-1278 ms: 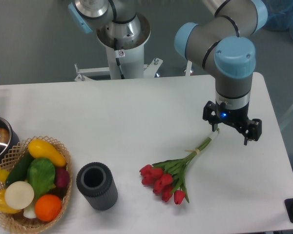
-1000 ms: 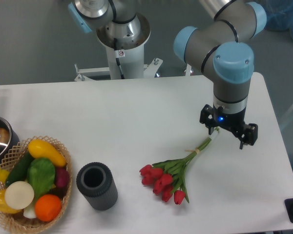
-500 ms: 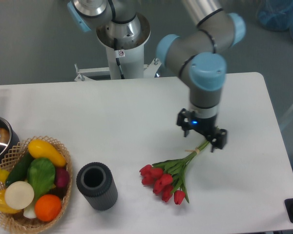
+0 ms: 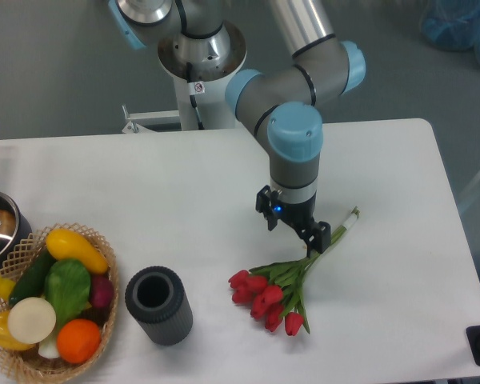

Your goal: Pick up the flowers from the table

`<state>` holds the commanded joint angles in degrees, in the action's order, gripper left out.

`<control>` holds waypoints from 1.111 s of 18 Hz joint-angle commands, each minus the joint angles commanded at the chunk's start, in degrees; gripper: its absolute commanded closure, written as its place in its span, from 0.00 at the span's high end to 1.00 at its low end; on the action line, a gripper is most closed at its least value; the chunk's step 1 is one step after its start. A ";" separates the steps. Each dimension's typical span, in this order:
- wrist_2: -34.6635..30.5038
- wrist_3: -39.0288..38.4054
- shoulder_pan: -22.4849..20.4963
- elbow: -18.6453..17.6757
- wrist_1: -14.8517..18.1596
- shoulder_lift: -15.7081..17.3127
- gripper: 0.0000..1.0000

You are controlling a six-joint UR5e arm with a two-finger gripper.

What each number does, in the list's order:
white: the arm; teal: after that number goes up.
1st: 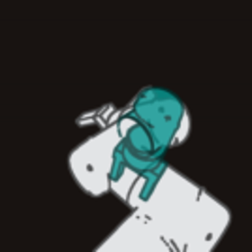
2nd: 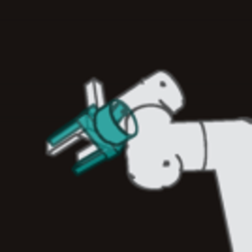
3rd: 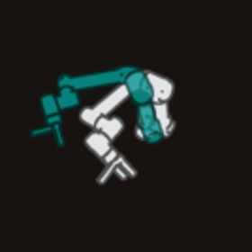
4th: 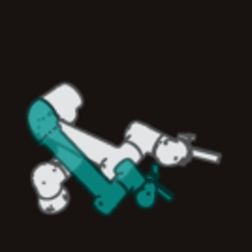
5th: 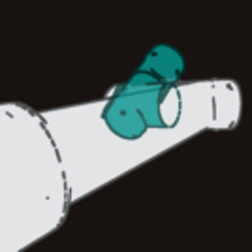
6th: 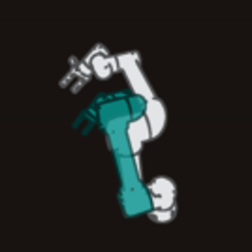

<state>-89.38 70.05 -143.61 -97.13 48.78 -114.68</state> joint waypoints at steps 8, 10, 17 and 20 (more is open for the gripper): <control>0.35 -3.69 0.44 2.04 -1.23 -5.28 1.00; 0.35 -3.87 0.53 2.04 -1.75 -6.51 1.00; 0.35 -4.92 1.32 2.12 -2.20 -7.22 0.99; 0.26 -4.84 1.32 2.12 -2.20 -7.40 0.56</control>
<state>-89.12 65.21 -142.29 -95.01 46.58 -122.08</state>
